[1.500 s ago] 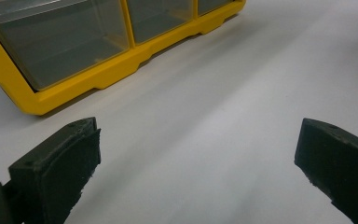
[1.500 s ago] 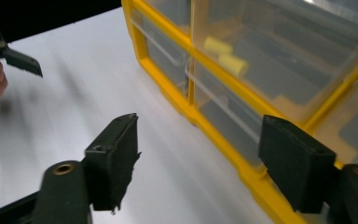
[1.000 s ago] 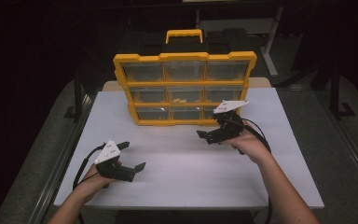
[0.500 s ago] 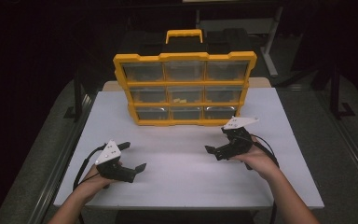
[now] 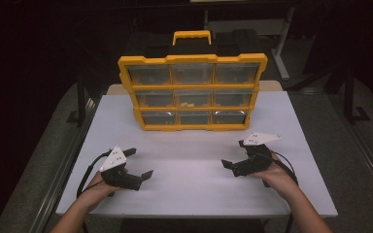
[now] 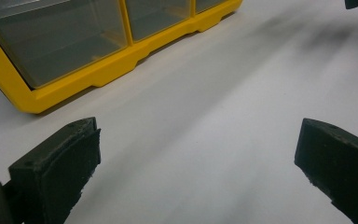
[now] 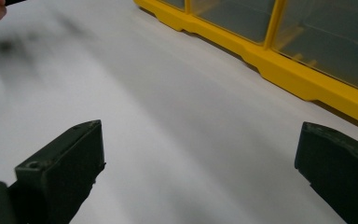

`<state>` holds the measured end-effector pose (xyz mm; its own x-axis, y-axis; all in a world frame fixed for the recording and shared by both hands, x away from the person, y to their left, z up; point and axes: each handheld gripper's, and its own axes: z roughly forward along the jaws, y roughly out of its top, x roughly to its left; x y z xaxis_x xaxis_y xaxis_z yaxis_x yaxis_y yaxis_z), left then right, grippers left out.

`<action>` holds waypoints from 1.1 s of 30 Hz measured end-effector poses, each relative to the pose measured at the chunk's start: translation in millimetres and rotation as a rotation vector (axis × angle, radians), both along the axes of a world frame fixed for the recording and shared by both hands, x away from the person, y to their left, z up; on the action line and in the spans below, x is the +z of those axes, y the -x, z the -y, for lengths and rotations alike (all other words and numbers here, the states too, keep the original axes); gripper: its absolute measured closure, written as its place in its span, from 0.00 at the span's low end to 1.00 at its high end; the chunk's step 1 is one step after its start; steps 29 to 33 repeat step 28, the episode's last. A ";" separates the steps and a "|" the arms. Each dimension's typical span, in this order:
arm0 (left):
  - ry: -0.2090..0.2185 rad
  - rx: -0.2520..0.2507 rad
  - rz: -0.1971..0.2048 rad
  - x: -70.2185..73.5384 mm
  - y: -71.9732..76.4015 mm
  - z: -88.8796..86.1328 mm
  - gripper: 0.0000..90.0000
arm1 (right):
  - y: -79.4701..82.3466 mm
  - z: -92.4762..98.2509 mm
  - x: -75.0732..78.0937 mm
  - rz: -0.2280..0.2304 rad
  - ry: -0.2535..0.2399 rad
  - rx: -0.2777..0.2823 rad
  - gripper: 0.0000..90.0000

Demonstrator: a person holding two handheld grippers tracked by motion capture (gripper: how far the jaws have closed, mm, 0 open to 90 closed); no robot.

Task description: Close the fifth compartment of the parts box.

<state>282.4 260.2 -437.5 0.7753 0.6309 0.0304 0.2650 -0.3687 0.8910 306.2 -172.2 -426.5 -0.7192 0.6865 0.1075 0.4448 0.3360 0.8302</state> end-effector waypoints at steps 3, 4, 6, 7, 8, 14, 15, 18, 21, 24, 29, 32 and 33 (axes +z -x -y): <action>0.000 0.001 0.000 0.1 0.2 0.1 0.00 | 3.9 4.6 -2.0 0.003 -0.002 -0.010 0.01; -0.001 0.000 0.000 0.2 0.2 -0.1 0.00 | 5.1 6.1 -2.8 0.003 -0.004 -0.014 0.01; 0.000 0.001 0.000 0.2 0.2 -0.1 0.00 | 6.9 7.7 -3.8 0.001 -0.009 -0.016 0.01; 0.000 0.002 -0.001 0.0 0.1 0.0 0.00 | 9.8 10.1 -5.1 0.001 -0.011 -0.020 0.00; 0.000 0.002 -0.002 -0.1 0.1 0.1 0.00 | 11.0 11.1 -5.9 0.003 -0.012 -0.018 0.00; -0.003 -0.002 -0.004 -0.8 0.3 0.6 0.00 | 18.4 18.8 -10.9 0.005 -0.010 -0.028 0.00; -0.003 -0.002 -0.004 -0.8 0.3 0.6 0.00 | 18.4 18.8 -10.9 0.005 -0.010 -0.028 0.00; -0.005 -0.003 -0.006 -1.3 0.1 0.7 0.00 | 23.6 23.9 -15.3 0.004 -0.002 -0.034 0.00; -0.007 -0.004 -0.006 -1.4 0.1 0.7 0.00 | 25.4 25.4 -17.5 -0.001 0.004 -0.032 0.00; -0.012 -0.003 -0.009 -2.2 -0.1 1.2 0.00 | 26.5 25.9 -20.5 -0.005 0.027 -0.023 0.00; -0.061 0.003 -0.050 -6.8 -2.4 1.7 0.00 | 24.7 25.9 -24.5 -0.013 0.061 -0.029 0.00; -0.061 0.003 -0.050 -6.8 -2.4 1.7 0.00 | 24.7 25.9 -24.5 -0.013 0.061 -0.029 0.00; -0.061 0.003 -0.050 -6.8 -2.4 1.7 0.00 | 24.7 25.9 -24.5 -0.013 0.061 -0.029 0.00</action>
